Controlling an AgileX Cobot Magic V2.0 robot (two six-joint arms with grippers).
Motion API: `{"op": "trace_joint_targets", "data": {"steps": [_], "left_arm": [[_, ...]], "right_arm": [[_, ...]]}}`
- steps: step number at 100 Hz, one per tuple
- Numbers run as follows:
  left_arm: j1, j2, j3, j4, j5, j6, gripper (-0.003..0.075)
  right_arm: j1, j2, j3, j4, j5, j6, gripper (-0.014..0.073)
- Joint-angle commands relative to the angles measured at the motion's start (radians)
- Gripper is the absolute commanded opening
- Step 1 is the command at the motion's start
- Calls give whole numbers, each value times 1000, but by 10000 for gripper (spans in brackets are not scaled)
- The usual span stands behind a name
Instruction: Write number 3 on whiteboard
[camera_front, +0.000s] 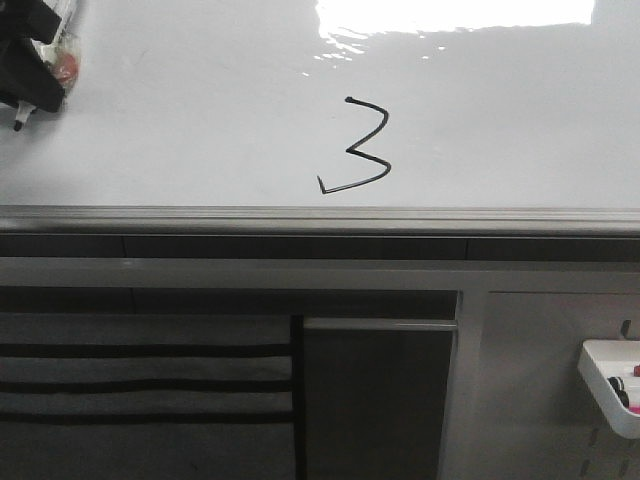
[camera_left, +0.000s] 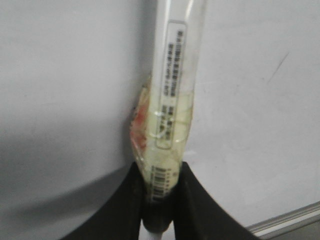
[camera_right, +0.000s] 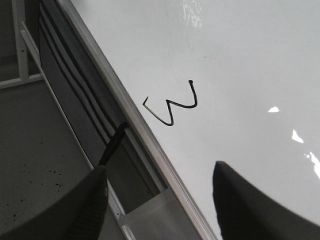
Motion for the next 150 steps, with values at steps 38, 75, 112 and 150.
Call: {"op": "trace_joint_targets", "data": {"steps": [38, 75, 112, 150], "left_arm": [[1, -28, -23, -30, -118, -9, -18], [-1, -28, -23, -26, -112, -42, 10], [-14, -28, -23, -14, -124, -42, 440], [-18, -146, -30, 43, -38, -33, 440]], "right_arm": [[-7, -15, -28, 11, -63, 3, 404], [-7, -15, -28, 23, -63, 3, 404], [-7, -15, -28, 33, -63, 58, 404], [-36, -70, -28, 33, -48, 292, 386]]}}
